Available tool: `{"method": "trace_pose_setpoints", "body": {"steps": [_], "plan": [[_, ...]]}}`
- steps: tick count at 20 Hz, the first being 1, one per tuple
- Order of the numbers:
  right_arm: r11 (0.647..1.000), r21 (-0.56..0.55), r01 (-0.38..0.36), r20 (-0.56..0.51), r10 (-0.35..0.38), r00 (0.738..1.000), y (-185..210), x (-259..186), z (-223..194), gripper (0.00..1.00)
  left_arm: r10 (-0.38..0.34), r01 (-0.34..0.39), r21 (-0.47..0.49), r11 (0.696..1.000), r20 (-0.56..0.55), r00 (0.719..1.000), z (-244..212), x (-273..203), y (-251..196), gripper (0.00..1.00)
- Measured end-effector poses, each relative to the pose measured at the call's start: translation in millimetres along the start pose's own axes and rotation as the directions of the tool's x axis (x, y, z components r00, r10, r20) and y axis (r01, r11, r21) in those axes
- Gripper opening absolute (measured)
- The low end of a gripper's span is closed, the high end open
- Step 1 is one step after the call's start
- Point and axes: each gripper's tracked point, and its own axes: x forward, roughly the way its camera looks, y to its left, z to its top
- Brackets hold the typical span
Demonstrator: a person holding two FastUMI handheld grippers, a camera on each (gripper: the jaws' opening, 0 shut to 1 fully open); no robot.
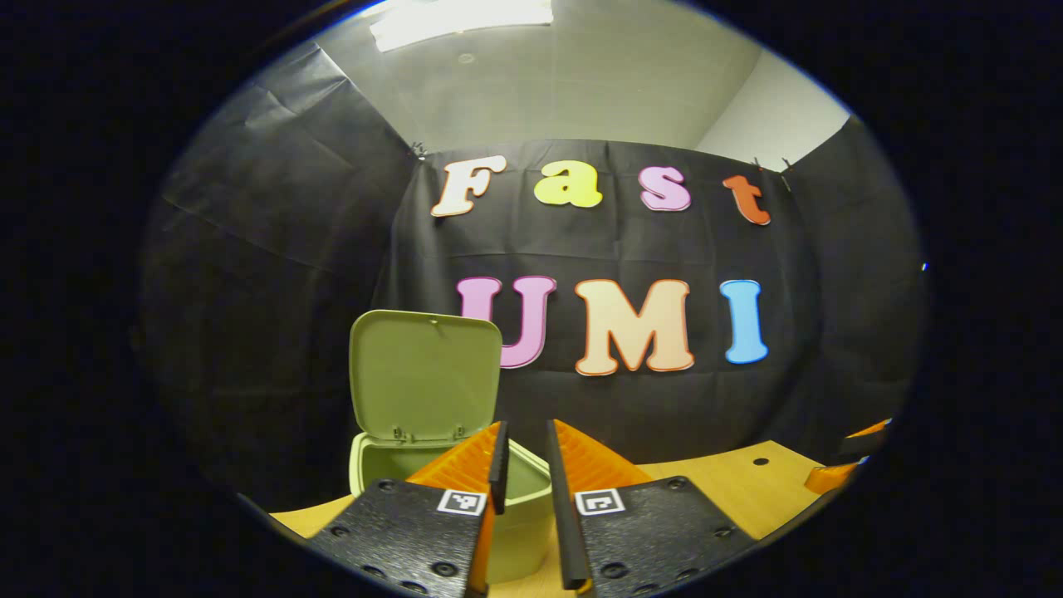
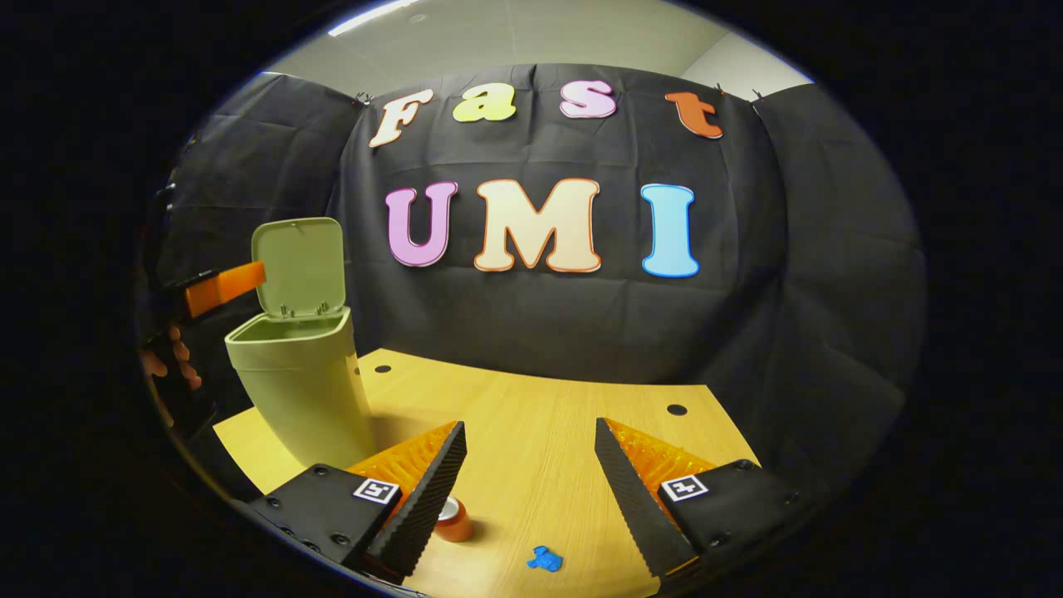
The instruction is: Press the lid of the desktop garbage bin to open it, pick up the crumpled paper on the desktop and throw it into the bin, then pick up the pop can on the desktop and drop it into the bin, and finally close the garbage bin lid.
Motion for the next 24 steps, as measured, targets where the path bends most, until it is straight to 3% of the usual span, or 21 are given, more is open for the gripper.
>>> {"method": "trace_pose_setpoints", "body": {"steps": [3,10,13,18,21,23,24], "plan": [[1.000,-0.026,-0.008,-0.047,0.007,0.999,-4,9,-25,0.98,-0.052,0.051,-0.009,0.999,-0.030,0.998,-9,-10,-22,0.68],[0.997,-0.059,-0.044,-0.226,0.029,0.974,-12,23,-107,0.99,-0.071,0.072,0.020,0.997,-0.073,0.995,-23,-26,-42,0.69],[0.996,-0.064,-0.054,-0.296,0.032,0.955,-15,35,-137,0.99,-0.050,0.052,0.023,0.998,-0.087,0.995,-26,-29,-40,0.77],[0.991,-0.107,-0.082,-0.451,0.025,0.892,-21,42,-210,0.99,-0.012,0.015,0.042,0.999,-0.082,0.997,-23,-35,-35,0.84],[0.985,-0.130,-0.117,-0.545,0.027,0.838,-21,45,-249,0.96,0.006,-0.001,0.064,0.998,-0.085,0.996,-21,-39,-32,0.85],[0.983,-0.133,-0.123,-0.571,0.025,0.821,-21,42,-258,0.92,0.022,-0.015,0.080,0.997,-0.090,0.996,-21,-41,-27,0.85],[0.983,-0.135,-0.124,-0.576,0.023,0.817,-22,42,-259,0.94,0.030,-0.022,0.084,0.996,-0.092,0.995,-23,-41,-24,0.86]]}}
